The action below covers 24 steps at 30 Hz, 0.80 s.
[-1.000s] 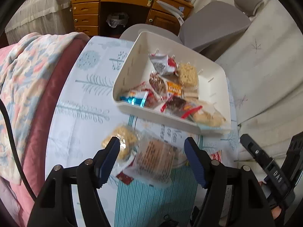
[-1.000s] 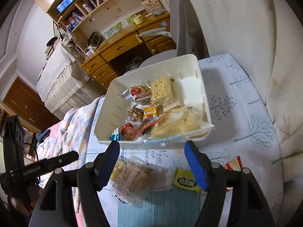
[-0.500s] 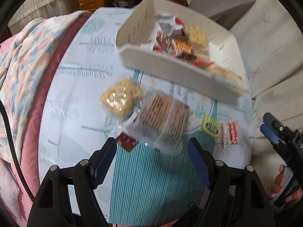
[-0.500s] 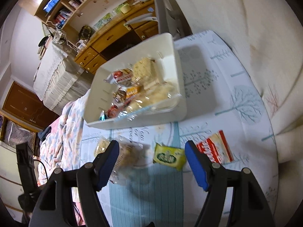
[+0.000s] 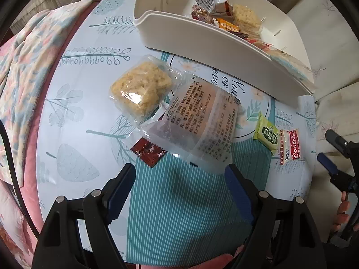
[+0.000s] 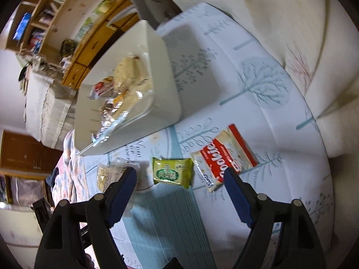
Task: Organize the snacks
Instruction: 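Grasp the clear printed bread pack with the left gripper while the right grasps the red Cookie pack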
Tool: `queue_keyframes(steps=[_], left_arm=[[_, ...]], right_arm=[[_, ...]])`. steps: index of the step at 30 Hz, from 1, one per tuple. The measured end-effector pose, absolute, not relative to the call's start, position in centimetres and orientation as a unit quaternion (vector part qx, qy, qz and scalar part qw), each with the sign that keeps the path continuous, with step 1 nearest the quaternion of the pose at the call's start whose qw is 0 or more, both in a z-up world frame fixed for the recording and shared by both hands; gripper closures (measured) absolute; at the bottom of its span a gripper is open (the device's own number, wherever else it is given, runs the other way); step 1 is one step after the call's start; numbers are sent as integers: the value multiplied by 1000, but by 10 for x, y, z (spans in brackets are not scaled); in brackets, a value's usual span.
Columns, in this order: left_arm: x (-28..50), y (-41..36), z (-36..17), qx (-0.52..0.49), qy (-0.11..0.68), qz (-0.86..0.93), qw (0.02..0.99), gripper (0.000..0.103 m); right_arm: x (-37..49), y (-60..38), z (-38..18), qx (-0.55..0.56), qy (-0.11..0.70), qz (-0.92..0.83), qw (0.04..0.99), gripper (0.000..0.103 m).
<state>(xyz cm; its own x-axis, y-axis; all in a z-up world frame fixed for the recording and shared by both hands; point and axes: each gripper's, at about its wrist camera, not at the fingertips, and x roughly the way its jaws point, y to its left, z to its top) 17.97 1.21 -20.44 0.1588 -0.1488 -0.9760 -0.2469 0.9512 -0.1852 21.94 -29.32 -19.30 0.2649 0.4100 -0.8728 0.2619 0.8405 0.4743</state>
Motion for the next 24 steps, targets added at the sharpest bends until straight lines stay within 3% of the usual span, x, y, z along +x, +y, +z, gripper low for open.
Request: queue_keyframes(steps=[12,24], left_arm=[[212,12,-212,-140,651,25,745,19],[241,-11,-214,-49,649,8,759,17]], right_arm=[[229,-303,-239,318,658,-41,682,23],[244,-293,-255,282,677,-114,670,23]])
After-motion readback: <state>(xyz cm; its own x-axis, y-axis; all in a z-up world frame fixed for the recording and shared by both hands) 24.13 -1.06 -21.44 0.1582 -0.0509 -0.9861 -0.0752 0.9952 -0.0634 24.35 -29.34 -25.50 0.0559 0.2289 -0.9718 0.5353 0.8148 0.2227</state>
